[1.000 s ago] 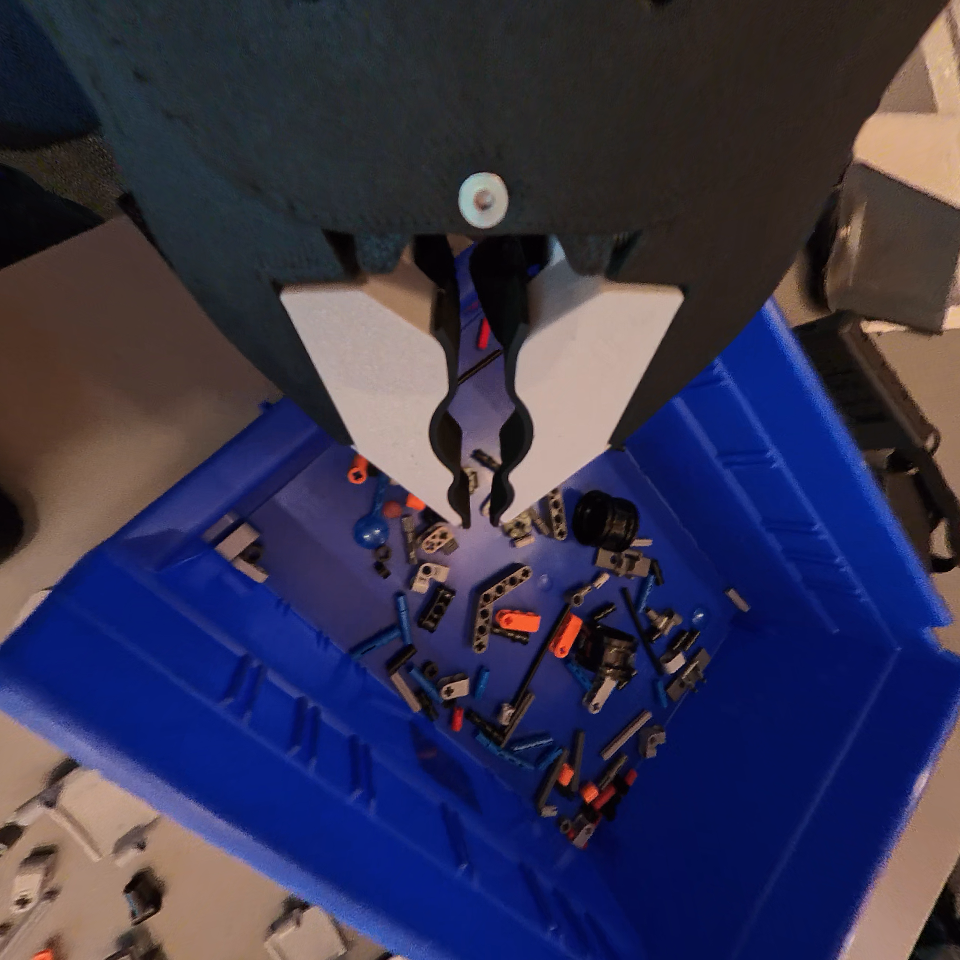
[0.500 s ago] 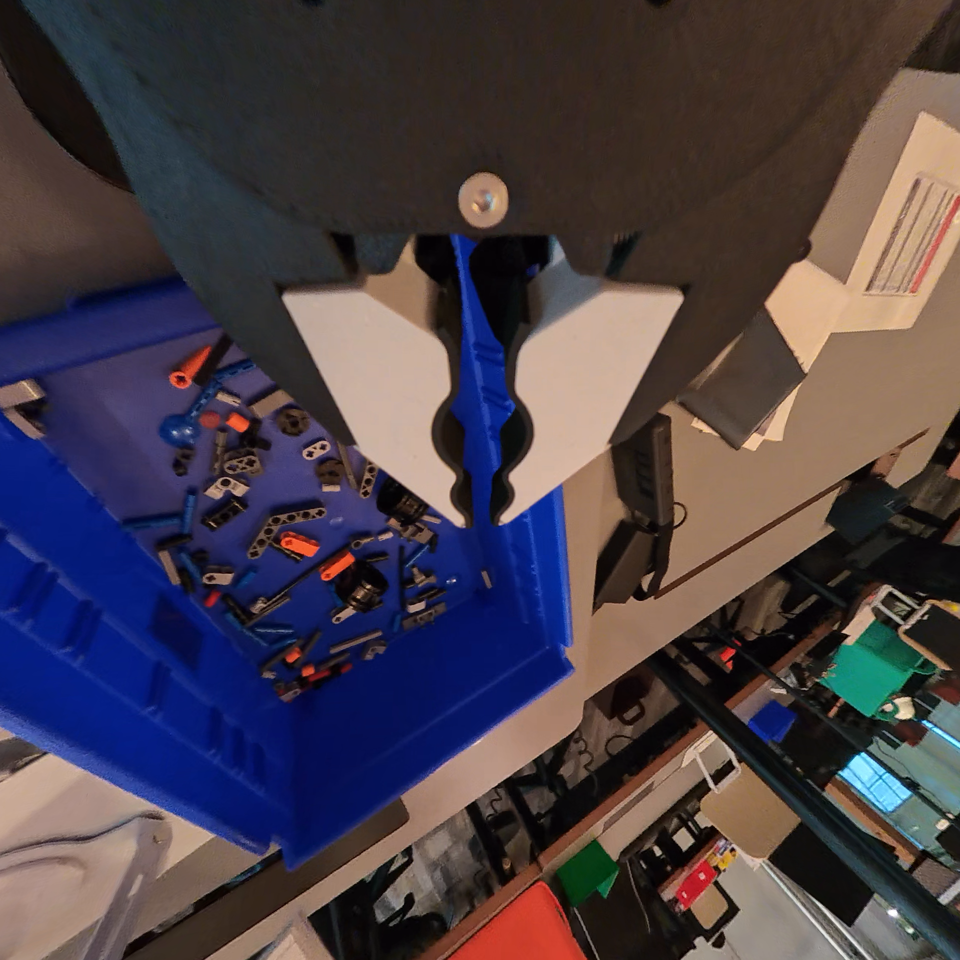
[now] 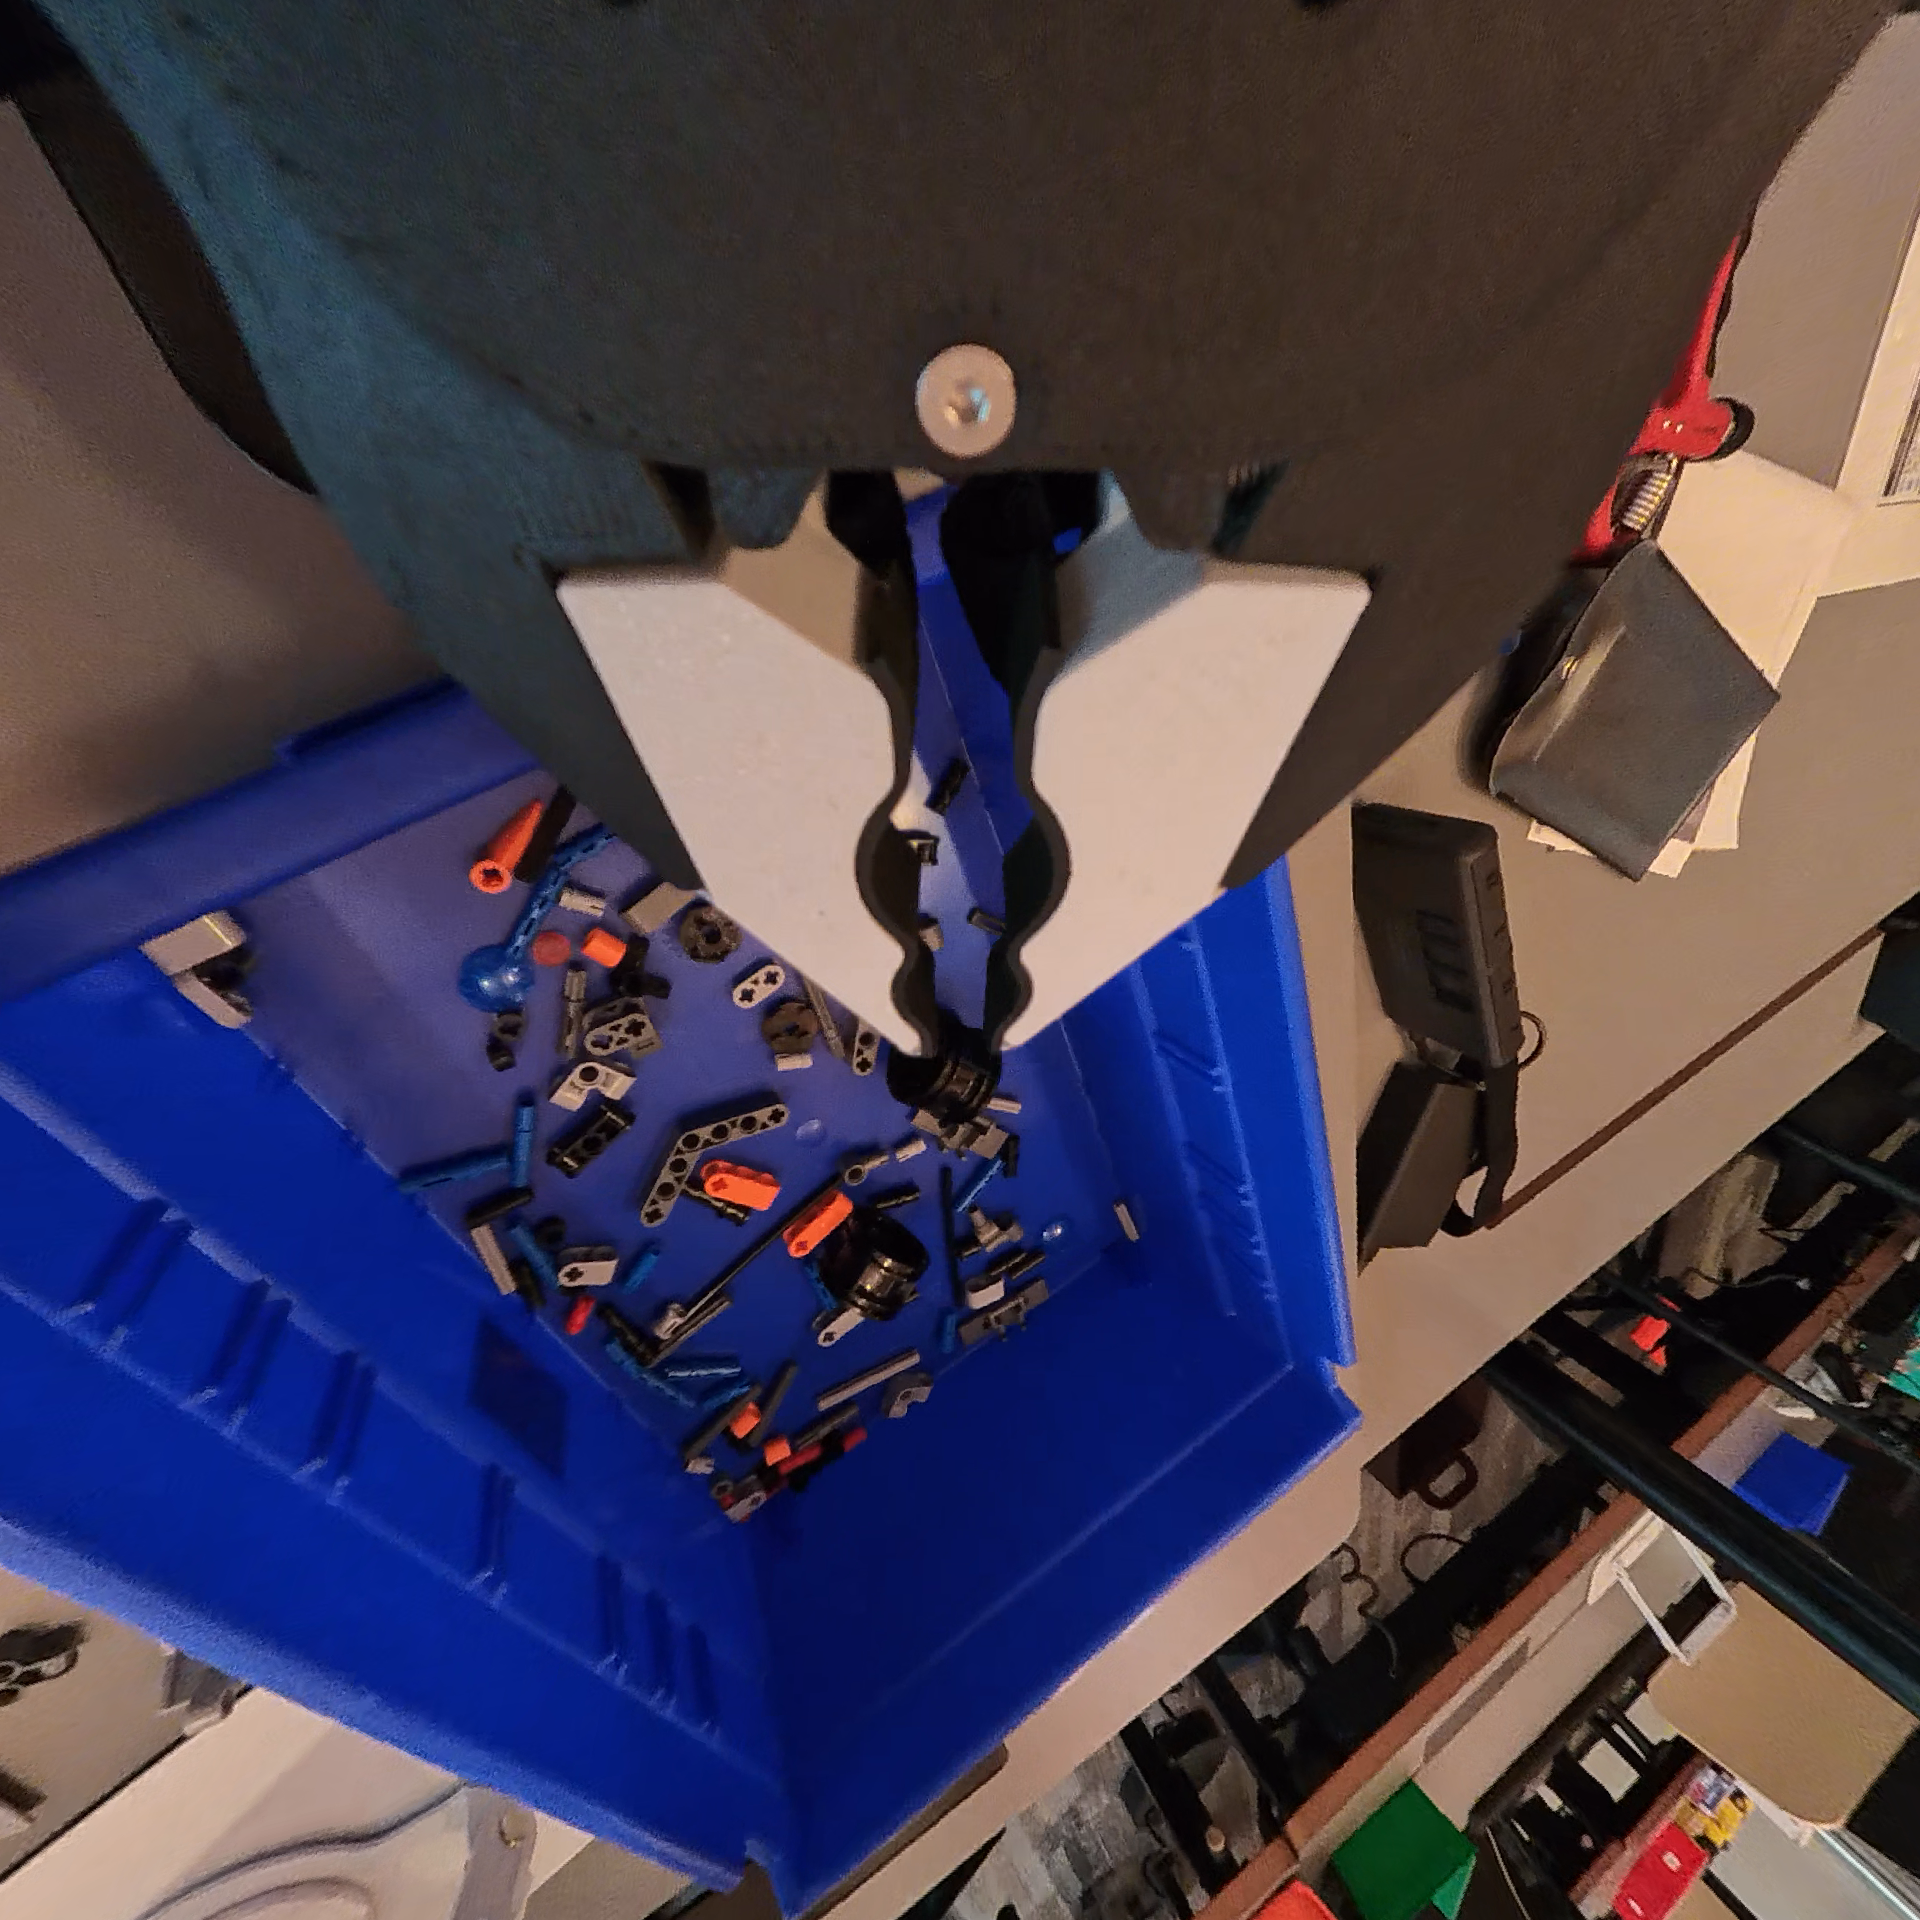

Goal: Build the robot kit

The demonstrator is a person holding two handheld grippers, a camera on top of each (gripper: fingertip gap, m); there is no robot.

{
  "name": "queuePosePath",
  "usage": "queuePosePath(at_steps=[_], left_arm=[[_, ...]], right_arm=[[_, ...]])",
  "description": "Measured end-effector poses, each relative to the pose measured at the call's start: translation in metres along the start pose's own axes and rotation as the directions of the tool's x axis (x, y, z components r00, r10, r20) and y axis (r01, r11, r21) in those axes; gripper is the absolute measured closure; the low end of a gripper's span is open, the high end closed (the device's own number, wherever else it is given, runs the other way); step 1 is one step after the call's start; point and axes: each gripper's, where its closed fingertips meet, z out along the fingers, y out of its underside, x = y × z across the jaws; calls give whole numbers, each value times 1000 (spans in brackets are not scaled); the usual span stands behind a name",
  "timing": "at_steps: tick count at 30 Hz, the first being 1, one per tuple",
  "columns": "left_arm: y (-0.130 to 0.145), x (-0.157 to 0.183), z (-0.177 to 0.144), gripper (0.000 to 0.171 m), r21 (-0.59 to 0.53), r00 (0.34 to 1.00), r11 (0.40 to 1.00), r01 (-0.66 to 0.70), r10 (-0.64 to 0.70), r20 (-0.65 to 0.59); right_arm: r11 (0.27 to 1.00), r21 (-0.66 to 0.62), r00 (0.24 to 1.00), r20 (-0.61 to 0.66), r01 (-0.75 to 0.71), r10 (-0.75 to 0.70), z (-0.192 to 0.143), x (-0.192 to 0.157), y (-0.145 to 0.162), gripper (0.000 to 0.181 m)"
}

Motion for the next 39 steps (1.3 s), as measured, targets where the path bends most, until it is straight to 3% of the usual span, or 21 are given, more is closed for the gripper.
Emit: queuePosePath(at_steps=[6,26,39], left_arm=[[12,9,1,165,-78,999,996,-31,28,-39],[13,4,7,162,-139,1000,990,-9,8,-4],[33,4,27,162,-334,998,942,-39,20,-58]], right_arm=[[1000,4,1000,1,18,-18,-1,-2,-3,170],[996,64,997,19,69,-70,-5,-12,-22,171],[991,87,993,54,102,-107,-6,-23,-29,171]])
